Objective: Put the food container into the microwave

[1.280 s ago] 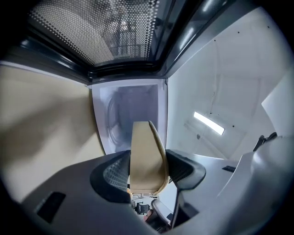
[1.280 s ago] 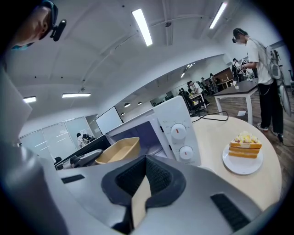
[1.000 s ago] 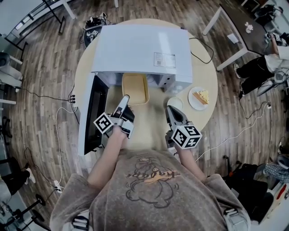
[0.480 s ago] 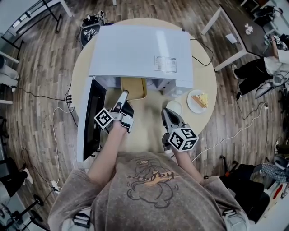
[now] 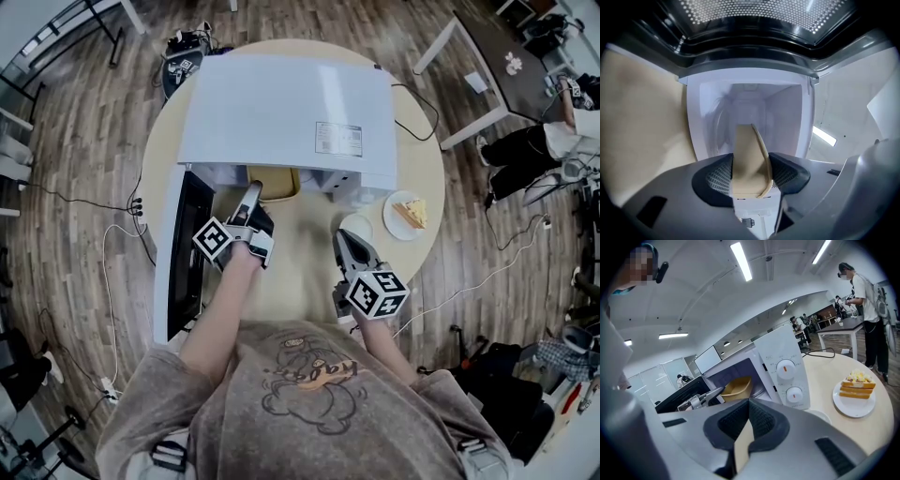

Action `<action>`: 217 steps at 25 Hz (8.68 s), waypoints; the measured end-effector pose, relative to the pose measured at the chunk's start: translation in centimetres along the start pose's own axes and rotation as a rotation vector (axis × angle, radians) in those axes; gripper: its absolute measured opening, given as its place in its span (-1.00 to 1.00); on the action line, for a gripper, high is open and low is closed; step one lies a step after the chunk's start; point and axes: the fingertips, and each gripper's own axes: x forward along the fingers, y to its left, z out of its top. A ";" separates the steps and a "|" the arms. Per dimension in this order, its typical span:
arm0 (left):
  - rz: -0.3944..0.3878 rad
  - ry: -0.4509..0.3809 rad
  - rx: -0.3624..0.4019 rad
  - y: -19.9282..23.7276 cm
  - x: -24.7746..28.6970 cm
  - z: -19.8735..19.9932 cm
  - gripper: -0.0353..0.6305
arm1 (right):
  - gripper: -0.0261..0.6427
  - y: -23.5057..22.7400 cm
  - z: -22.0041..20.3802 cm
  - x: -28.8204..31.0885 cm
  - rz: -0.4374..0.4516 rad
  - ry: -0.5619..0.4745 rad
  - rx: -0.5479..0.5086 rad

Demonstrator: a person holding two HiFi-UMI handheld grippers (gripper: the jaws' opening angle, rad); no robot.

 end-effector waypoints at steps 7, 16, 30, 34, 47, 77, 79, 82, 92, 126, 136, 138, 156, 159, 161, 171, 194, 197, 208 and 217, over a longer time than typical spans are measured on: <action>0.008 -0.015 -0.026 0.4 1.5 0.3 -0.16 | -0.92 -0.4 -0.1 -0.1 -0.007 0.003 0.014; 0.034 -0.038 -0.030 0.8 2.8 1.4 -0.16 | -0.92 -0.6 -0.6 0.2 -0.004 0.015 0.023; 0.106 -0.026 -0.032 1.0 4.5 1.4 -0.17 | -0.92 -0.9 -0.7 0.9 0.008 0.029 0.026; 0.128 -0.010 0.010 1.1 4.5 1.4 -0.17 | -0.92 -0.9 -0.6 1.0 0.012 0.033 0.025; 0.200 -0.004 0.090 1.6 3.3 1.8 -0.09 | -0.92 -0.6 -0.8 1.7 0.038 0.058 0.012; 0.332 -0.022 0.349 3.8 1.4 2.1 0.18 | -0.92 -0.2 -0.8 2.4 0.057 0.084 0.003; 0.331 -0.026 0.345 3.9 1.2 2.1 0.18 | -0.92 -0.3 -1.0 2.3 0.058 0.084 0.005; 0.327 -0.034 0.343 3.7 1.0 2.1 0.18 | -0.92 -0.5 -1.2 2.2 0.055 0.085 0.009; 0.312 -0.069 0.369 2.2 -1.3 2.6 0.18 | -0.92 -0.2 -1.0 1.9 0.059 0.067 0.009; 0.357 0.041 0.679 0.4 -4.3 -0.7 -0.41 | -0.92 0.6 -1.0 0.8 0.096 0.042 0.017; 0.352 0.081 0.697 1.2 -1.6 0.0 -0.41 | -0.92 -0.6 -0.9 0.4 0.070 0.039 0.029; 0.346 0.095 0.701 1.2 -1.0 -0.1 -0.43 | -0.92 -0.9 -0.8 0.3 0.062 0.035 0.033; 0.328 0.126 0.693 1.7 2.7 0.5 -0.43 | -0.92 -2.2 -0.7 0.4 0.018 0.026 0.060; 0.327 0.127 0.692 1.7 2.9 0.5 -0.43 | -0.92 -2.3 -0.6 0.4 0.014 0.026 0.060; 0.329 0.130 0.691 1.7 2.8 0.5 -0.43 | -0.92 -2.4 -0.5 0.4 0.013 0.024 0.061; 0.312 0.121 0.708 -0.6 1.0 -0.4 -0.43 | -0.92 -1.5 -0.7 -0.5 0.043 0.011 0.054; 0.258 0.165 0.796 -7.4 -9.4 -7.4 -0.43 | -0.92 1.4 -3.2 -5.8 0.129 -0.011 0.024; 0.236 0.184 0.813 -8.5 -10.5 -7.7 -0.43 | -0.92 2.1 -3.2 -6.3 0.124 -0.025 0.018; 0.195 0.242 0.919 -10.9 -17.2 -9.2 -0.43 | -0.92 6.6 -4.8 -10.3 0.092 -0.061 -0.074; 0.215 0.269 1.087 -11.2 -22.9 -10.5 -0.50 | -0.92 9.0 -7.2 -14.6 0.052 -0.075 -0.145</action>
